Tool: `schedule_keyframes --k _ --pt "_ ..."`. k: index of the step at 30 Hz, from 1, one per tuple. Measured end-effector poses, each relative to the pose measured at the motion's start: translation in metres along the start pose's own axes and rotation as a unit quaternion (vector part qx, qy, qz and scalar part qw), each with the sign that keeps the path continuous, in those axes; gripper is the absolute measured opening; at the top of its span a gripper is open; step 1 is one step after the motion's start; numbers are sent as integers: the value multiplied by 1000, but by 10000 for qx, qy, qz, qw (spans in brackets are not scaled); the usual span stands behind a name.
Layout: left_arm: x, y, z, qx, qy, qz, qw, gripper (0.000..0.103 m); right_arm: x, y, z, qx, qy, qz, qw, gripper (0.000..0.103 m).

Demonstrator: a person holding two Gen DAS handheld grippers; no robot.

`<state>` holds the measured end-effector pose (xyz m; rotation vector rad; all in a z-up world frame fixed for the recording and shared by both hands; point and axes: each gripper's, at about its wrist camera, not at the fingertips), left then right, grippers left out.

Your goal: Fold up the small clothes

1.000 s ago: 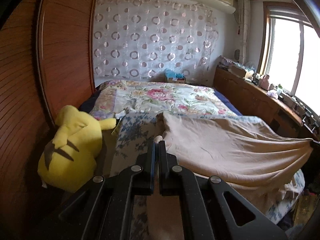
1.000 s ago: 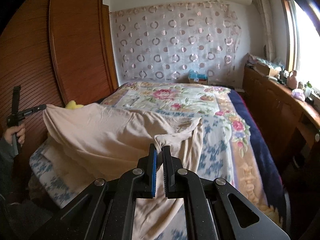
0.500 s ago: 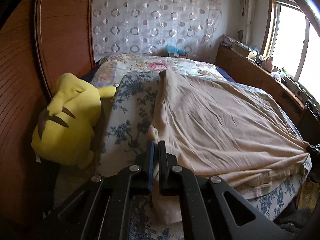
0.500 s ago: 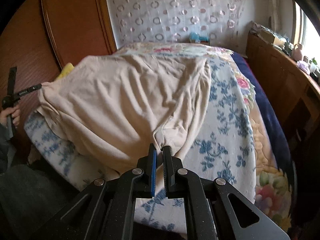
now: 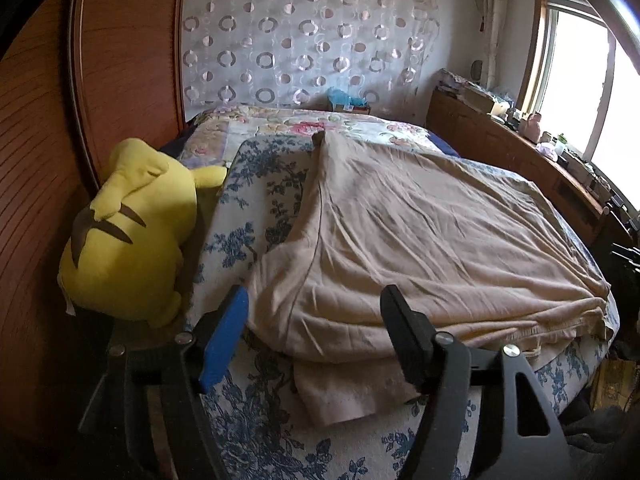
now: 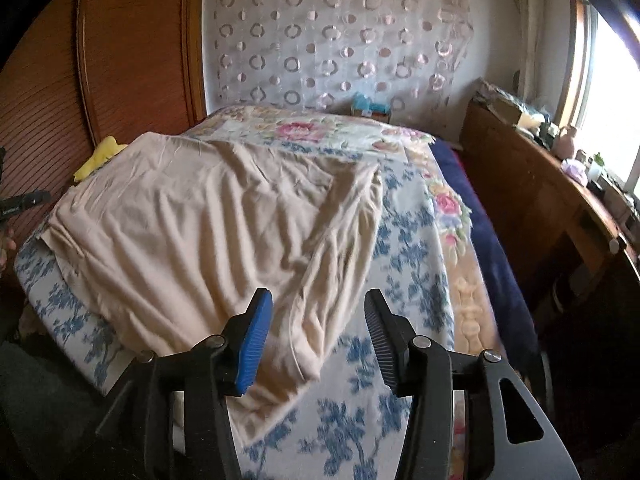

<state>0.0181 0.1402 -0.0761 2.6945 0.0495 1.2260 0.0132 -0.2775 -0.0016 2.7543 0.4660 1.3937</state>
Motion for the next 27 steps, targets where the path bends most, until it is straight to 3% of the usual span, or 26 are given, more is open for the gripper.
schedule_keyframes --k 8,15,25,27 --pt "-11 -4 2 306 -75 -68 9995 69 -6 -19 59 450 -116 -31 9989 50" --pt "-18 -2 7 310 -172 -119 9993 70 -2 -19 96 415 -467 -115 9980 50" --pt "-24 -3 16 216 -244 -267 9991 69 3 -24 100 428 -484 -312 9974 58" --pt "-24 -5 17 87 -247 -355 9990 59 2 -25 100 471 -486 -298 9973 60"
Point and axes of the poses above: each gripper's, at about its wrist camera, not at the fingertips, and z roughly the way its jaws point, y to its right, x to its top, and after that the axes turned 5 degrees about -x, right-handed
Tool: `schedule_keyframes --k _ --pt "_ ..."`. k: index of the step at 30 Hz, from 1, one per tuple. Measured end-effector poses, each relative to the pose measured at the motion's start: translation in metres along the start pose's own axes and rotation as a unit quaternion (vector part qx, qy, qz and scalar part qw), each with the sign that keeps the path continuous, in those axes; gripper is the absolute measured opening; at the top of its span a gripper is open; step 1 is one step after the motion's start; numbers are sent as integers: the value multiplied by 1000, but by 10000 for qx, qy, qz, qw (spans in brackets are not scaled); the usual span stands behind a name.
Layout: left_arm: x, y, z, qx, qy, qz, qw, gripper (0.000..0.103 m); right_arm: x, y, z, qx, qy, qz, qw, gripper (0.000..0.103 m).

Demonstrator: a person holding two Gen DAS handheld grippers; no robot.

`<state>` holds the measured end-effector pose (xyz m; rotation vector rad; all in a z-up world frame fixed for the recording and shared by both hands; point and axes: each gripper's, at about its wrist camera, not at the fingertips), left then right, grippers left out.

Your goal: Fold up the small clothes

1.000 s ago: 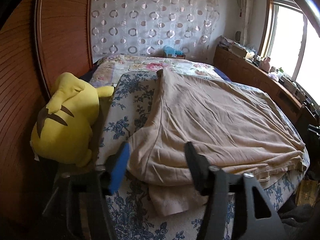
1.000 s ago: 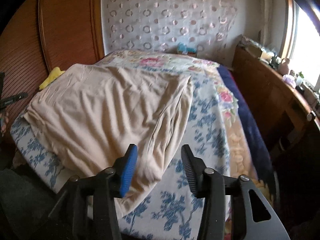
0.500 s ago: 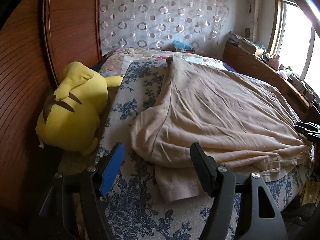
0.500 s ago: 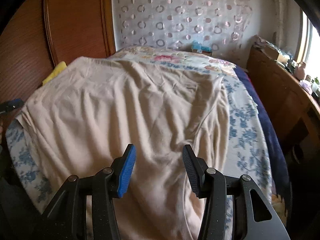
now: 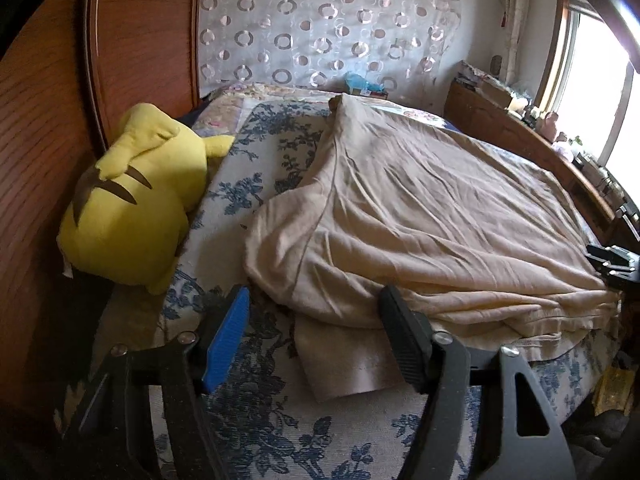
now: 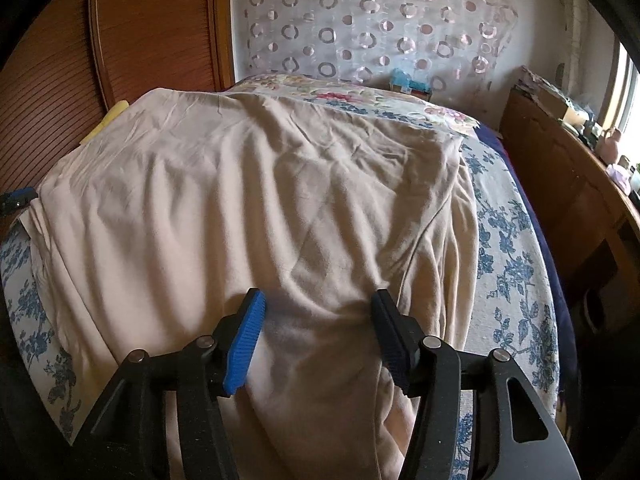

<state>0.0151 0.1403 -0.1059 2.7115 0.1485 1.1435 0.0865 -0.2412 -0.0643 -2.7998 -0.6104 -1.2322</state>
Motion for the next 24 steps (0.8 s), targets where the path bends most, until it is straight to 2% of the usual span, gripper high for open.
schedule_keyframes --k 5,14,18,19,21,24 --pt "1 -3 -1 -113 18 -162 9998 49 -1 -2 1 -5 10 -5 10000 61" --pt "0 2 2 -40 -23 -115 9999 49 -2 -2 0 3 13 -3 10000 61" --pt "0 6 4 -164 -31 -72 9998 32 -2 -2 0 6 14 -4 10000 61" --pt "0 7 5 -175 -32 -59 9998 31 -2 -2 0 6 15 -2 10000 61" --pt "1 9 6 -217 -46 -29 9997 18 -2 -2 0 7 16 -4 10000 61" --pt "5 12 7 -311 -36 -22 9995 9 -2 -2 0 9 16 -4 10000 61"
Point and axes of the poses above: each gripper's, at about its wrist camera, not at the fingertips, and z roughly the way its jaws point, y to its right, x to its top, and after that the axes turned 5 degrees about -x, right-handed
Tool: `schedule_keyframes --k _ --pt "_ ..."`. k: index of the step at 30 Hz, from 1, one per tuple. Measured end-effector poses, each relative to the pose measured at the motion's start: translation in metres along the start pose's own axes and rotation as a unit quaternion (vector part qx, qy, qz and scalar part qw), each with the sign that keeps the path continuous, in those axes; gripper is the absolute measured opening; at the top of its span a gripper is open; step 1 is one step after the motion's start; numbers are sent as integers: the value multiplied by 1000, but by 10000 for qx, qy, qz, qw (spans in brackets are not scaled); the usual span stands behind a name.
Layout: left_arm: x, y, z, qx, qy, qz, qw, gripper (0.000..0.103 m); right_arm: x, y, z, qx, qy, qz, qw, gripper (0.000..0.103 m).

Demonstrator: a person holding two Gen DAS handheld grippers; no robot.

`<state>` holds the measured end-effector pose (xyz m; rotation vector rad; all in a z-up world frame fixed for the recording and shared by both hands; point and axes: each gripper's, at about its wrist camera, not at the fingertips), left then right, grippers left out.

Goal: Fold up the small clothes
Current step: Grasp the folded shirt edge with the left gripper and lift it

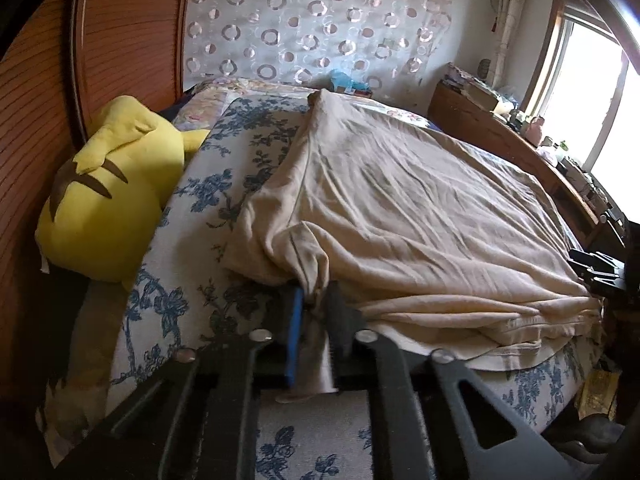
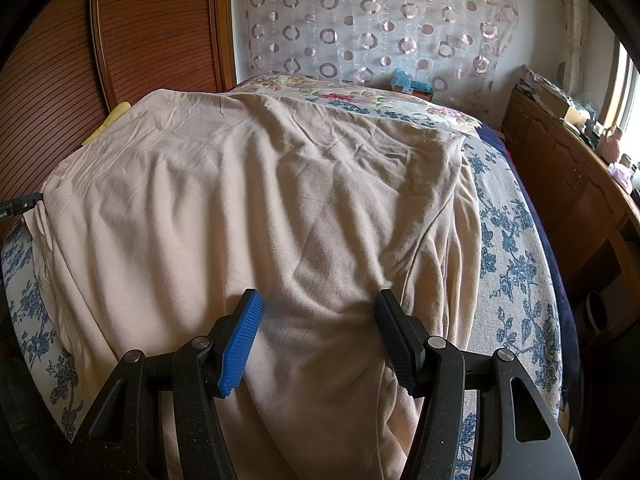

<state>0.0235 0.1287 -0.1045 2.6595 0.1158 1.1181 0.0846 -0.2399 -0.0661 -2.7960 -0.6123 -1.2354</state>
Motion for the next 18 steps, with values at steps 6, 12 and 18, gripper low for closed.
schedule_keyframes --k 6,12,18 --pt "14 17 -20 -216 441 60 9988 8 0 0 0 1 2 -2 10000 61" --pt "32 37 -39 -422 817 220 9955 8 0 0 0 9 4 -1 10000 61" --pt "48 59 -42 -605 987 436 9923 8 0 1 0 11 5 -3 10000 61"
Point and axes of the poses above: each gripper's, at about its wrist camera, not at the fingertips, and z roughly the way its jaws point, y to its right, x to its top, and after that the axes turned 5 degrees about -x, right-handed
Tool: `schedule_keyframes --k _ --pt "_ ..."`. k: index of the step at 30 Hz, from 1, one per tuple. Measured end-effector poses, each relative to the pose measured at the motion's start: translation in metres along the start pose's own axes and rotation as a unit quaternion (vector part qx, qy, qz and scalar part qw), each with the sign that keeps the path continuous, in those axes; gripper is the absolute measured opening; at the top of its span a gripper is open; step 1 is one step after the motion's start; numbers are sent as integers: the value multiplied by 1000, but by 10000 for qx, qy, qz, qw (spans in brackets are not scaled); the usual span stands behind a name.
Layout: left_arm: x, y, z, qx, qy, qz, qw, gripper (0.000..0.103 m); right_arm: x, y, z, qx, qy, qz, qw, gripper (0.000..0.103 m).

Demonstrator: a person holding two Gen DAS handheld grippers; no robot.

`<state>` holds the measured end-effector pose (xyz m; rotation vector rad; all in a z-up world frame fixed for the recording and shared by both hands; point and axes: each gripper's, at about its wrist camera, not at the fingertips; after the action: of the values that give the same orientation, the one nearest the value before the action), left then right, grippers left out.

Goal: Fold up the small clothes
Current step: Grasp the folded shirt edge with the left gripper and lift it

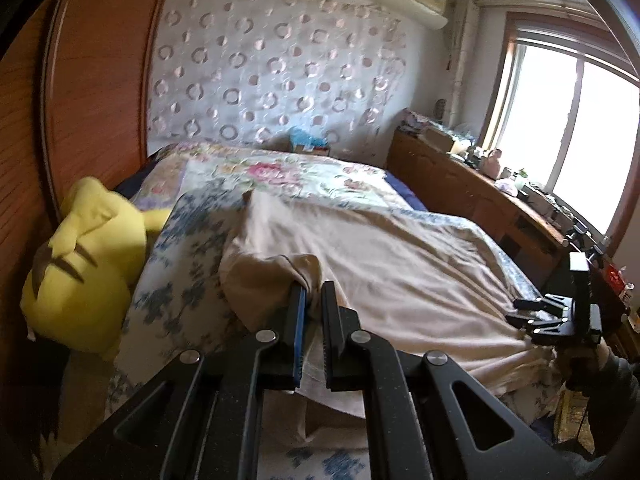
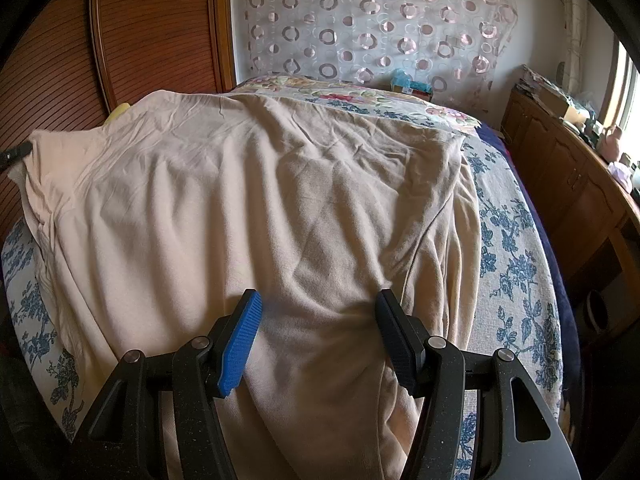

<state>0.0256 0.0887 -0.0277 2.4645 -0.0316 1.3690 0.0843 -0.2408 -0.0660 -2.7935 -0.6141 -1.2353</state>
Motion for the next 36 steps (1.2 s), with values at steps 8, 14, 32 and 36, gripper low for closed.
schedule_keyframes --k 8,14,32,36 --pt "19 23 10 -253 73 276 9993 8 0 0 0 1 1 -3 10000 61" --pt "34 45 13 -483 145 467 9976 7 0 0 0 15 5 11 10000 61" --pt "75 182 53 -1816 -133 1537 9712 7 -4 29 -61 -226 638 555 9962 61" --pt "78 210 52 -2067 -251 1718 9629 7 -8 34 -77 -312 794 678 9940 61"
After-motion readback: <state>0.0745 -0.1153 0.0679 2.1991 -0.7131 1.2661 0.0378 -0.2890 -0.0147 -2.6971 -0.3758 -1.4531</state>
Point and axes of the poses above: each gripper's, at about its wrist camera, not at the fingertips, and z roughly the way its jaws point, y to its right, x to its top, and after that the axes turned 5 degrees about -x, right-handed
